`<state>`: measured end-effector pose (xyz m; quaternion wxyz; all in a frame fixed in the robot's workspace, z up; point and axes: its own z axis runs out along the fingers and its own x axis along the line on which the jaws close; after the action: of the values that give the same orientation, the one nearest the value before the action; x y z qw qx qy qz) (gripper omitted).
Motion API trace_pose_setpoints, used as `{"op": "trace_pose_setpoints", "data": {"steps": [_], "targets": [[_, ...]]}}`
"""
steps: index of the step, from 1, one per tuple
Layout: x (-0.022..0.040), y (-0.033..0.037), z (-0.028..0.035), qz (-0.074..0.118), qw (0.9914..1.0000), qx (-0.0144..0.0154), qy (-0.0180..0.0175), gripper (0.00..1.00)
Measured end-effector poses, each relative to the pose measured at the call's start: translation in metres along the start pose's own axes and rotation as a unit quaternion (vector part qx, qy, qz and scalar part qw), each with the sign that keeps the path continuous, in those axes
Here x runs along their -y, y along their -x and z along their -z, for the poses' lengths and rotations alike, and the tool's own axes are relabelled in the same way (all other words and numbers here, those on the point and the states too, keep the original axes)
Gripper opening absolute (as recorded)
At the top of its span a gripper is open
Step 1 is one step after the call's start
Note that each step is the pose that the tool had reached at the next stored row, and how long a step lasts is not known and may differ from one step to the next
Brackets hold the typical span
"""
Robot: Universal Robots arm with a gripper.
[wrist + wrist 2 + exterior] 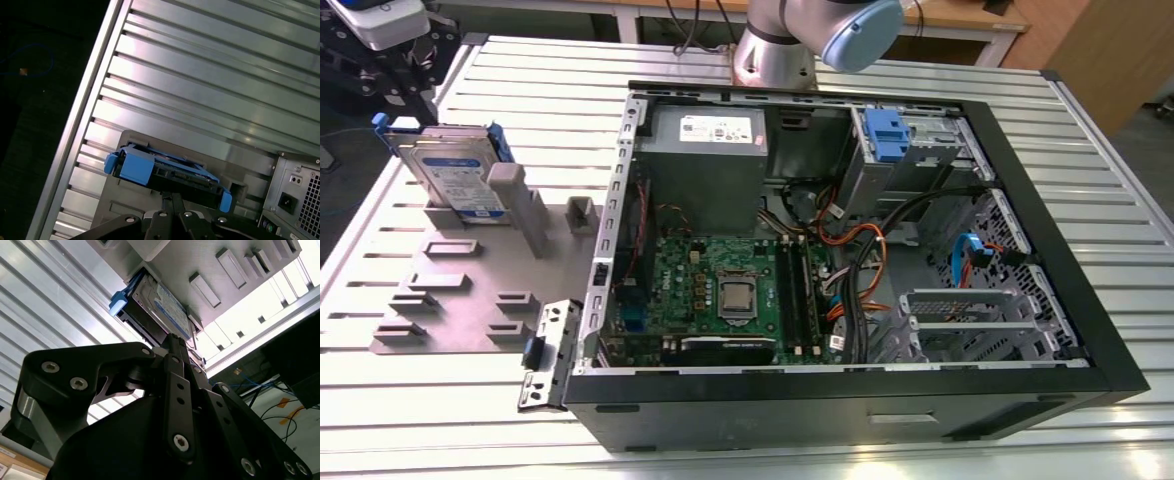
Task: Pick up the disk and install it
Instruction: 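Pick up the disk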
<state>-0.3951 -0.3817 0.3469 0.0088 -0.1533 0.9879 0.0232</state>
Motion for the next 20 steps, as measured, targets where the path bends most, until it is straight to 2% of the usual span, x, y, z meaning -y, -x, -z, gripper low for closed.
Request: {"op": "trace_pose_setpoints", "data": {"steps": [20], "targets": [[0.0,0.0,0.0,0.003,1.0,-0.0001,0.0001,0.11]]}}
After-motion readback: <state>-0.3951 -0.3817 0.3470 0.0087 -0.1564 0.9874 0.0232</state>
